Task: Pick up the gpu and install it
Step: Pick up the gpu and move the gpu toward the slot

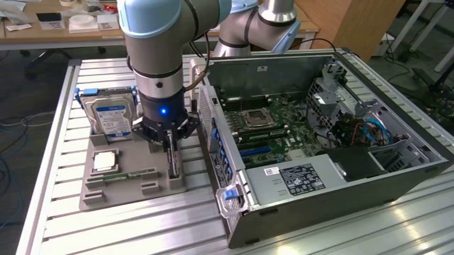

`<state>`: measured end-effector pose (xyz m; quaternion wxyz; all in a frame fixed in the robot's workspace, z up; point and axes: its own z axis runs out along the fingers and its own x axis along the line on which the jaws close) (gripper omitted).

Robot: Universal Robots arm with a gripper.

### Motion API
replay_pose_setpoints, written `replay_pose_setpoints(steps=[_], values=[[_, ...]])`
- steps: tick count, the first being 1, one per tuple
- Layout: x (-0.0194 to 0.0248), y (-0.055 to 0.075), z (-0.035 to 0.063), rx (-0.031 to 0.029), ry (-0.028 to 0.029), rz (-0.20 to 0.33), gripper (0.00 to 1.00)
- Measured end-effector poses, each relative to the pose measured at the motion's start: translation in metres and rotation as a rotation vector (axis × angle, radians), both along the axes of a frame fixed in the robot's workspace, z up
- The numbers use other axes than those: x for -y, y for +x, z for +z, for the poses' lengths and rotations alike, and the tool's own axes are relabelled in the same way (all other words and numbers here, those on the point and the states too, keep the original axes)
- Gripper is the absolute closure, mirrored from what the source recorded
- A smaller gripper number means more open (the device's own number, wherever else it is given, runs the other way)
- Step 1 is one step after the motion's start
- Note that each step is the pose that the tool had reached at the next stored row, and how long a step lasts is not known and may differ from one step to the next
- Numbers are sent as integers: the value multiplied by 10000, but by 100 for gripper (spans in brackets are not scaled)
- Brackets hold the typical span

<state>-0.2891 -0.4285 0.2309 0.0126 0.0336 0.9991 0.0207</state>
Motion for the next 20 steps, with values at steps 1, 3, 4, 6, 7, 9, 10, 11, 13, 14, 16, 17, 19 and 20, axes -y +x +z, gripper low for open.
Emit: replay_pose_setpoints(steps=[1,3,4,6,7,9,10,11,13,14,16,17,19,20], values=[[0,1,0,0,1,114,74],[0,3,0,0,1,303,74],[0,3,0,-1,1,308,74],[0,3,0,-1,1,310,74],[0,4,3,-1,1,312,74],[0,3,37,-1,1,316,74],[0,3,67,-1,1,321,74],[0,3,103,0,1,324,74],[0,3,186,-1,1,331,74],[0,3,230,-1,0,334,74],[0,3,320,-1,0,340,74],[0,3,364,-1,0,343,74],[0,3,457,-1,0,347,74],[0,3,501,-1,0,347,74]])
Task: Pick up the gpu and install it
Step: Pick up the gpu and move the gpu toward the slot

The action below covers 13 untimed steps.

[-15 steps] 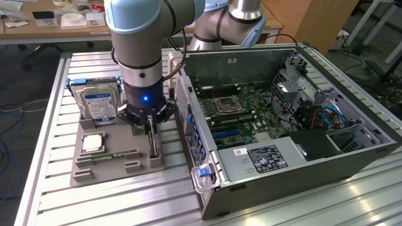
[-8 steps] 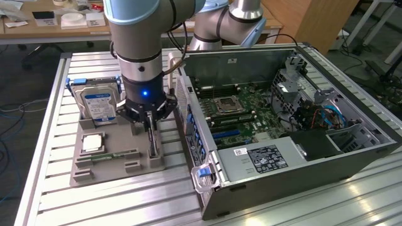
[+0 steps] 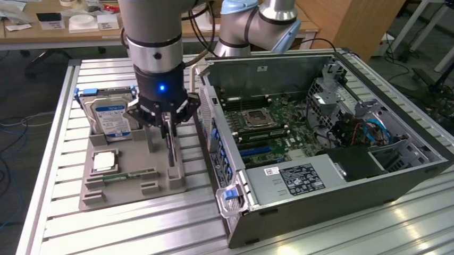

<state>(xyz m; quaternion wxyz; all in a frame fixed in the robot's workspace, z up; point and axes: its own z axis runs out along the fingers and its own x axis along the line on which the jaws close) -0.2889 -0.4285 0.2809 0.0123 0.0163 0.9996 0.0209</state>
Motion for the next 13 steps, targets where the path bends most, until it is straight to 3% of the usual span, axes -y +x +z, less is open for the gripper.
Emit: replay_pose_setpoints(steps=[13], values=[[0,1,587,0,-7,3,74]])
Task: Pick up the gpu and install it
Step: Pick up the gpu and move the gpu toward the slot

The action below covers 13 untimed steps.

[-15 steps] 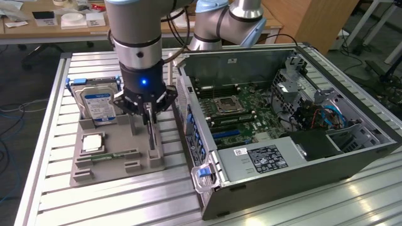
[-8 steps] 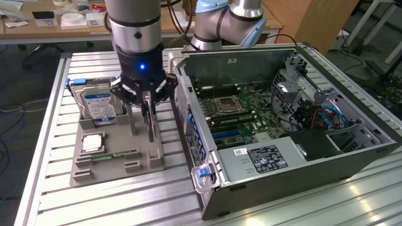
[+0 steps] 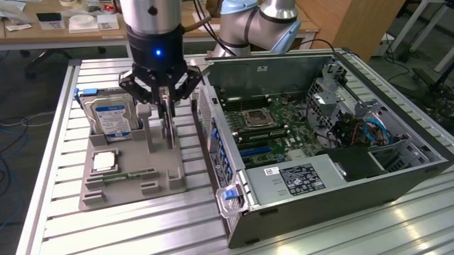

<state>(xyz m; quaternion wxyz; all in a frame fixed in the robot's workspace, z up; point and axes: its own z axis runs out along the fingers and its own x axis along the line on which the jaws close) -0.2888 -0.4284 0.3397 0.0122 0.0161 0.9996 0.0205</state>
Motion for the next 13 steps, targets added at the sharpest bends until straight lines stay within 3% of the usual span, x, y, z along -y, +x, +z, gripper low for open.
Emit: replay_pose_setpoints(steps=[13], values=[[-1,0,588,0,-10,-1,74]])
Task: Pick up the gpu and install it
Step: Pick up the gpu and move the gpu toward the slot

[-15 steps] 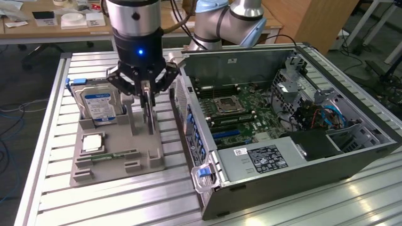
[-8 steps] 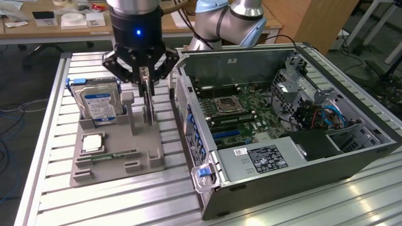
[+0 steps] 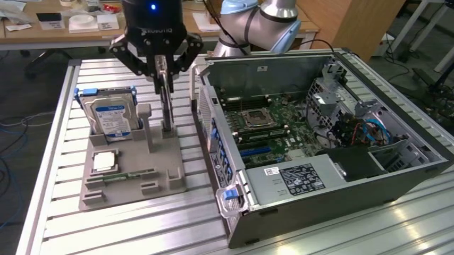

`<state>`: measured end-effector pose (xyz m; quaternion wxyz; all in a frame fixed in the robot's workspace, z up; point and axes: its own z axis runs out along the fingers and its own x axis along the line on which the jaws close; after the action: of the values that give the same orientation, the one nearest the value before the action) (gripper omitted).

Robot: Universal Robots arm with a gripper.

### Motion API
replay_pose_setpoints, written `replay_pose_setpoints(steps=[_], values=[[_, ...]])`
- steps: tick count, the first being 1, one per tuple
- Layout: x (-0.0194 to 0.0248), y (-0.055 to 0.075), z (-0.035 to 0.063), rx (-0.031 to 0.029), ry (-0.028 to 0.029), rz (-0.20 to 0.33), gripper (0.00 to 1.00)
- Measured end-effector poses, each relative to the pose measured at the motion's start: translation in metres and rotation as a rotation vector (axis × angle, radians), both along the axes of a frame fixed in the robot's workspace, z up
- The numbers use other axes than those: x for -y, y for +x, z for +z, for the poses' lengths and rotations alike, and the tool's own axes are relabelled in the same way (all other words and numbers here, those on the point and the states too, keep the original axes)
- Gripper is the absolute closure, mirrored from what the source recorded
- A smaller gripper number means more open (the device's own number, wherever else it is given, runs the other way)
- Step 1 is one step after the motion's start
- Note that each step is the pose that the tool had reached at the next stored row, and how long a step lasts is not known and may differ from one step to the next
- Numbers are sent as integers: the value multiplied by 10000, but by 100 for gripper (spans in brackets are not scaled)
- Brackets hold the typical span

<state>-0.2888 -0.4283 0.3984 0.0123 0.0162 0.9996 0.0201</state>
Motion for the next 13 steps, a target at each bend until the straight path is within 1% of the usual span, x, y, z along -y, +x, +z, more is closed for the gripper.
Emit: replay_pose_setpoints(steps=[5,8,9,13], values=[[-2,0,195,0,-4,0,74],[-4,0,286,2,-5,0,74],[-4,0,305,1,-7,0,74],[-4,0,307,2,-8,0,74]])
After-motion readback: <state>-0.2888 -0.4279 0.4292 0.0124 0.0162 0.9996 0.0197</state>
